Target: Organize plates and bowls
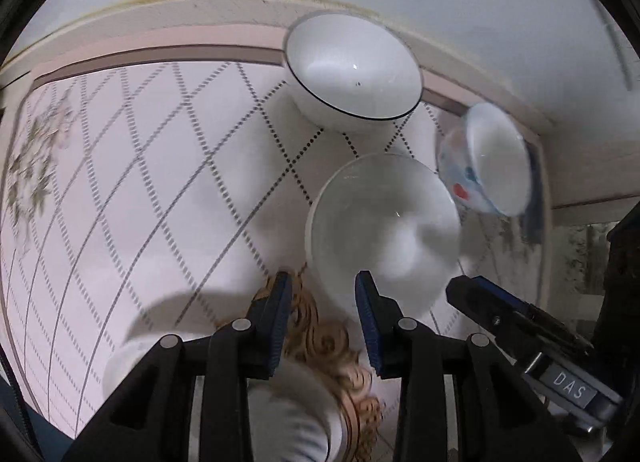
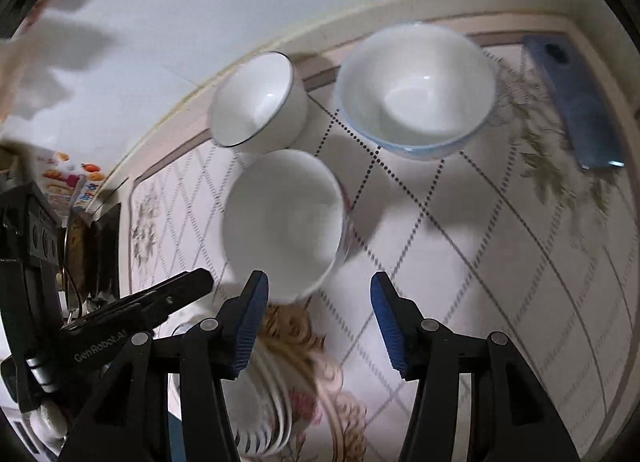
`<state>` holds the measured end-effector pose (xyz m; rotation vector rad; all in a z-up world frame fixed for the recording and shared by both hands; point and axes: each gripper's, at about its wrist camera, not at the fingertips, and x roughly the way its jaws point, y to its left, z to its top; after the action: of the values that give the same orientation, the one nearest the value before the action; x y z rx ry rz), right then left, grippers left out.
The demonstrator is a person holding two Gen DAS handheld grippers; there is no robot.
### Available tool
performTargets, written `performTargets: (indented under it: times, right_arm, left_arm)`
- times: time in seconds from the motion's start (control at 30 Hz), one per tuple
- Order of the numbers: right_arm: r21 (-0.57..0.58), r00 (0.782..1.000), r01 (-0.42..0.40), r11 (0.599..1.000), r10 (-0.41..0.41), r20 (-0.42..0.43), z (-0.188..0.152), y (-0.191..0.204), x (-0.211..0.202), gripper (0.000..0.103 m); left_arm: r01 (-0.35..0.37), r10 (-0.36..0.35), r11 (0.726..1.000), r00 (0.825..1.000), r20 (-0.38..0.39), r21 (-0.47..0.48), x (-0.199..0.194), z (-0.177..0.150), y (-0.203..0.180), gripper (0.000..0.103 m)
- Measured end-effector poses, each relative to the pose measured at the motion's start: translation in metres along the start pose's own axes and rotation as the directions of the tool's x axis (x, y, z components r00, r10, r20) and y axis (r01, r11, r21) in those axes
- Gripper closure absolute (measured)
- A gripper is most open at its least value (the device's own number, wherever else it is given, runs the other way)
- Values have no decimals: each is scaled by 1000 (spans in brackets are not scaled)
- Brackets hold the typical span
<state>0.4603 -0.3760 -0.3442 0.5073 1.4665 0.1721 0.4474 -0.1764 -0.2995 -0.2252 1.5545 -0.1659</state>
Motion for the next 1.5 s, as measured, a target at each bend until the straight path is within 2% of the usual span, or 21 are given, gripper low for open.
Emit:
performTargets:
  times: [0.03,0.07,0.13,0.17,0.2,0.23,0.4,0.6,0.77,0.93,1.13,1.3,1.5]
  right_arm:
    - [5,1000,1,1000,-1,-7,3,-3,6,49]
    - [14,1000,3,1000,-3,-19,11,-6,17,55]
    - [29,999,-5,1000,6,-36,20,-11,31,72]
    - [33,999,-10,999,11,-42,21,-13,36,84]
    - [34,999,-11,999,12,-48,23,-14,42,89]
    - [30,999,-4,1000,5,-45,24,-15,45,90]
    - [-17,1000,3,1000,-4,-26,23,-9,47,90]
    - [-40,1000,17,999,-17,-11,16,-4,37,90]
    - [-43,1000,7,999,-8,0,2,-10,13,90]
    - [-40,1000,13,999,-13,10,-22,-30,-20,90]
    - [-12,999,35,999,-35,-4,-63,-67,-52,90]
    - [4,998,57,998,-56,-30,-92,-91,-60,90]
    - [40,996,68,997,-65,-69,-116,-116,-55,90]
  left_arm:
    - [-10,10,1000,1000,-11,2,6,4,-1,73]
    - [-14,14,1000,1000,-18,3,12,6,-2,73]
    - [-33,33,999,999,-14,1,19,9,-1,73]
    - [-39,39,999,999,-2,1,21,10,-1,74]
    - [-45,45,999,999,7,7,21,10,-2,77]
    - [-56,55,998,998,20,21,21,10,-3,85]
    - [-129,122,987,990,73,92,17,0,-13,86]
    - [-103,95,990,992,80,93,2,-13,-15,86]
    - [-78,67,989,994,88,125,-19,-31,-29,86]
    - [-51,38,983,996,78,174,-29,-64,-48,86]
    - [-14,8,979,999,31,206,-20,-99,-73,86]
    - [-32,30,968,1000,8,250,-2,-124,-93,86]
    - [-59,67,954,998,-17,295,15,-138,-106,86]
